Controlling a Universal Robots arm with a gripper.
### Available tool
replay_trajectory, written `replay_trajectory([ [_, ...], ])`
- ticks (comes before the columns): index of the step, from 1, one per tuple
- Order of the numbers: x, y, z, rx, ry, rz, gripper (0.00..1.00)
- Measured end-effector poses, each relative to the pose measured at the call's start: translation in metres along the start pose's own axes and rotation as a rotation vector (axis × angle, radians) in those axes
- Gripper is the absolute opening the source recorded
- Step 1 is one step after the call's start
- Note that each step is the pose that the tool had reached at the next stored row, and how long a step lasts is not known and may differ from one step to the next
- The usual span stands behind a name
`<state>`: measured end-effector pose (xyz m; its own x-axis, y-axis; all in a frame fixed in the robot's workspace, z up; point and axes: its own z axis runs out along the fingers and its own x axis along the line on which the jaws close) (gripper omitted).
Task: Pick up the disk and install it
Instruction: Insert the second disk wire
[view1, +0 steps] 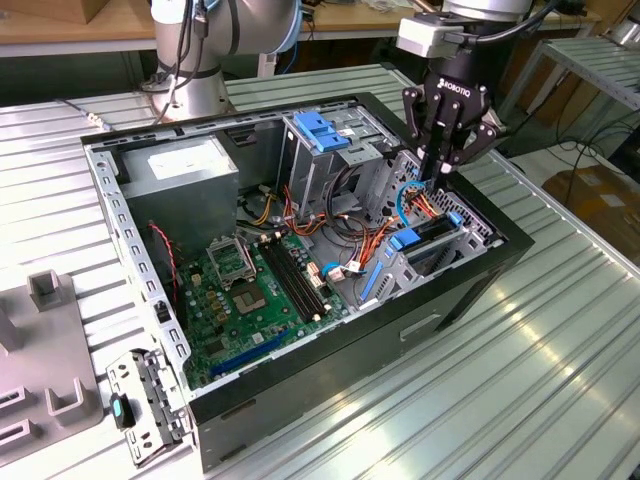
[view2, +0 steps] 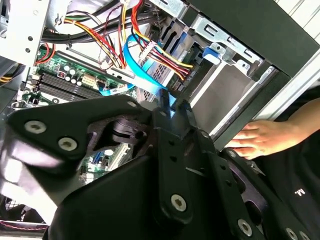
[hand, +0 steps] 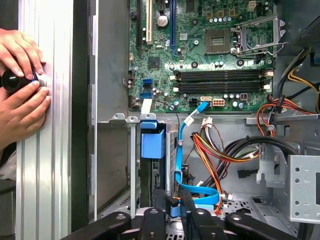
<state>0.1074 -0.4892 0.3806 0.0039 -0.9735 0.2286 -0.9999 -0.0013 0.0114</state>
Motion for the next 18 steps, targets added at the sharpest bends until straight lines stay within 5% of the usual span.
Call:
replay_trajectory([
  [4, -0.0001, 0.0000, 0.0008, 0.0005, 0.0039, 0.000, 0.11],
  [6, -0.0004, 0.0001, 0.0009, 0.0006, 0.0109, 0.000, 0.11],
  [8, -0.0016, 0.0000, 0.0006, 0.0003, 0.0378, 0.001, 0.11],
  [10, -0.0034, -0.0002, 0.0002, -0.0003, 0.0565, 0.003, 0.11],
  [11, -0.0043, -0.0002, 0.0001, -0.0010, 0.0582, 0.006, 0.18],
  [18, -0.0067, -0.0003, 0.0027, -0.0039, 0.0623, 0.017, 0.18],
])
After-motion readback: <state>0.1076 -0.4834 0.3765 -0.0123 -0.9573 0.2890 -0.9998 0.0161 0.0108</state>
